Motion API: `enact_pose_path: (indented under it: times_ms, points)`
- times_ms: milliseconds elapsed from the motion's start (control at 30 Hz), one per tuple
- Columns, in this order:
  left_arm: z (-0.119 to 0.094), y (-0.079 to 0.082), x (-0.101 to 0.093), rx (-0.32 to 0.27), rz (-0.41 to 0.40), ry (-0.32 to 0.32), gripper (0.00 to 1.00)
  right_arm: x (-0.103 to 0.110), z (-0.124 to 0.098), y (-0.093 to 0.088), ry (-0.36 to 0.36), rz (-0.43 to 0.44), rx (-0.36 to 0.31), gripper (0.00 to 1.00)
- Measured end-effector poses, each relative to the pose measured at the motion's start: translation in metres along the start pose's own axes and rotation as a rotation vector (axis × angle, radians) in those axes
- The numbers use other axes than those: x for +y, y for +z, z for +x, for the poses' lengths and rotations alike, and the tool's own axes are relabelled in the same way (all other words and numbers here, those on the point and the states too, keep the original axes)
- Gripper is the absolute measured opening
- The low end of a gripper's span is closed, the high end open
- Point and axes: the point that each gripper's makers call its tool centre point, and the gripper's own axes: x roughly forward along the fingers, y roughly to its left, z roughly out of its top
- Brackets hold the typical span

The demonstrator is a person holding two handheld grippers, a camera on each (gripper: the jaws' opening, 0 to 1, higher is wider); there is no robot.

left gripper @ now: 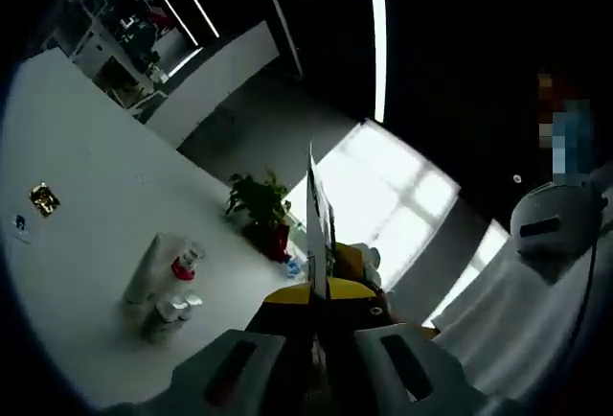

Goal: Arrange the skincare products in the storage area until every visible bottle or jar stands upright without overlapping.

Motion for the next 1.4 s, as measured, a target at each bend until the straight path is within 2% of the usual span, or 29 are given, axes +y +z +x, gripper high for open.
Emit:
enact_pose_path:
  times_ms: [67,167,400,600,700,800,967,1067,1200,1400]
  points:
    - [0.000,0.000,-0.002,-0.020,-0.018,-0.002,0.03,-0.005,-0.001,0.000,-0.032,0.001,-0.021,0.10]
    - [-0.001,0.002,-0.004,-0.055,-0.049,-0.008,0.03,-0.007,-0.001,-0.005,-0.032,0.023,-0.031,0.12]
    - [-0.010,0.022,-0.006,-0.165,-0.103,-0.012,0.02,-0.003,0.004,-0.023,-0.012,0.088,-0.032,0.13]
    - [-0.018,0.023,-0.002,-0.193,-0.124,0.025,0.02,0.000,0.007,-0.026,-0.023,0.119,-0.079,0.08]
    - [-0.019,0.018,0.006,-0.193,-0.134,0.083,0.02,0.002,0.005,-0.027,-0.023,0.125,-0.087,0.02]
    - [-0.019,0.015,0.006,-0.196,-0.144,0.090,0.02,0.002,0.003,-0.030,-0.036,0.126,-0.086,0.02]
    - [-0.017,0.008,0.004,-0.191,-0.075,0.115,0.04,0.004,-0.003,-0.031,-0.028,0.164,-0.101,0.02]
    - [-0.016,-0.001,0.006,-0.156,-0.043,0.136,0.10,0.002,-0.006,-0.031,-0.033,0.175,-0.111,0.01]
    - [-0.014,-0.014,0.001,-0.129,-0.053,0.128,0.15,0.000,-0.011,-0.024,-0.027,0.209,-0.139,0.01]
    - [-0.014,-0.021,-0.007,-0.113,-0.037,0.108,0.09,0.000,-0.010,-0.025,-0.042,0.199,-0.122,0.01]
